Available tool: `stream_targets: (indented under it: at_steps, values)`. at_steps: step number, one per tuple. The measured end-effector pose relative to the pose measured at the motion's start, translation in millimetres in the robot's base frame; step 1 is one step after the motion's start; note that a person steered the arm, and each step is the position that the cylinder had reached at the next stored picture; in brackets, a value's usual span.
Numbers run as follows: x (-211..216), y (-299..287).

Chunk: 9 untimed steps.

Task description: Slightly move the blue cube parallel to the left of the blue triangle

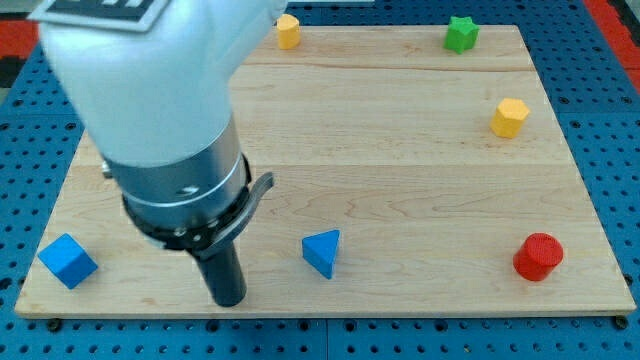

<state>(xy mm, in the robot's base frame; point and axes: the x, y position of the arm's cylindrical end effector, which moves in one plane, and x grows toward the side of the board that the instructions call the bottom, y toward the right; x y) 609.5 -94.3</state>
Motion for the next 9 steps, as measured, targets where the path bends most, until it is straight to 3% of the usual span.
stream_targets:
  at_steps: [3, 5, 6, 9]
  values:
    - [8.2, -68.3]
    - [8.7, -186.7]
    - [8.5, -206.6]
    - [-8.7, -185.4]
